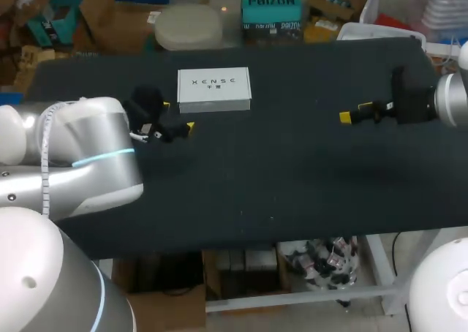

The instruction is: Assemble the packaging by folding the flat box into shape, placing the metal phone stand inside, and closing the box properly

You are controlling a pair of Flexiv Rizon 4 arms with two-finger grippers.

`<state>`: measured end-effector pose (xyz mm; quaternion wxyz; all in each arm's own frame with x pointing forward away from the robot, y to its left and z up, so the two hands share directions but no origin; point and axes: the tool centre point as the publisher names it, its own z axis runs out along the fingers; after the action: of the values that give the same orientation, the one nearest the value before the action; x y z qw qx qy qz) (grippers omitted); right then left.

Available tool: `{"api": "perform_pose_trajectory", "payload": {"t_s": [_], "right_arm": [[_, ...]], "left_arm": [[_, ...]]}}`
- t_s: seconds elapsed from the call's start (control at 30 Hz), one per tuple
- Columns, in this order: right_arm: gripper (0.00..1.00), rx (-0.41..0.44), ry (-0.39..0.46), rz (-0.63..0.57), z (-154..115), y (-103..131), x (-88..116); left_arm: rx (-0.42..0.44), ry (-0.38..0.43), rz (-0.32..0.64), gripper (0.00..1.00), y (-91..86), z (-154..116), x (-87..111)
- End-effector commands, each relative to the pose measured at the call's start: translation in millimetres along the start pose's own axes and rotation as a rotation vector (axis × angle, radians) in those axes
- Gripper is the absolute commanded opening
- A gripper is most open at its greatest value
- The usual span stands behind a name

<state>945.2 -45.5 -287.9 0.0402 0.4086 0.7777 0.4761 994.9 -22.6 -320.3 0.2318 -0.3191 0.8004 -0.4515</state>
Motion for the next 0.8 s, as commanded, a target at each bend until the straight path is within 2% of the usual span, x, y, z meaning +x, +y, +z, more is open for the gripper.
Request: {"api": "perform_pose_trajectory", "payload": {"t_s": [0.03, 0.3, 0.43, 0.6, 0.73, 0.8], "right_arm": [[1.0, -0.002, 0.008, 0.0, -1, 0, -1], [1.0, -0.002, 0.008, 0.0, -1, 0, -1], [1.0, -0.002, 0.008, 0.0, -1, 0, -1], [1.0, -0.002, 0.008, 0.0, -1, 0, -1], [1.0, -0.002, 0.008, 0.0, -1, 0, -1], [1.0, -0.002, 0.008, 0.0, -1, 0, -1]], "left_arm": [[0.204, 0.008, 0.039, 1.0, 2.9, 0, 2.2], [0.152, -0.032, 0.166, 1.0, -6.6, 0, 6.9], [0.153, -0.042, 0.176, 1.0, -15.0, -1, 6.1], [0.149, -0.033, 0.134, 1.0, -27.3, -1, 2.9], [0.075, 0.03, 0.065, 1.0, -29.9, 0, 3.1], [0.033, 0.036, 0.043, 1.0, -29.6, 1, 1.8]]}}
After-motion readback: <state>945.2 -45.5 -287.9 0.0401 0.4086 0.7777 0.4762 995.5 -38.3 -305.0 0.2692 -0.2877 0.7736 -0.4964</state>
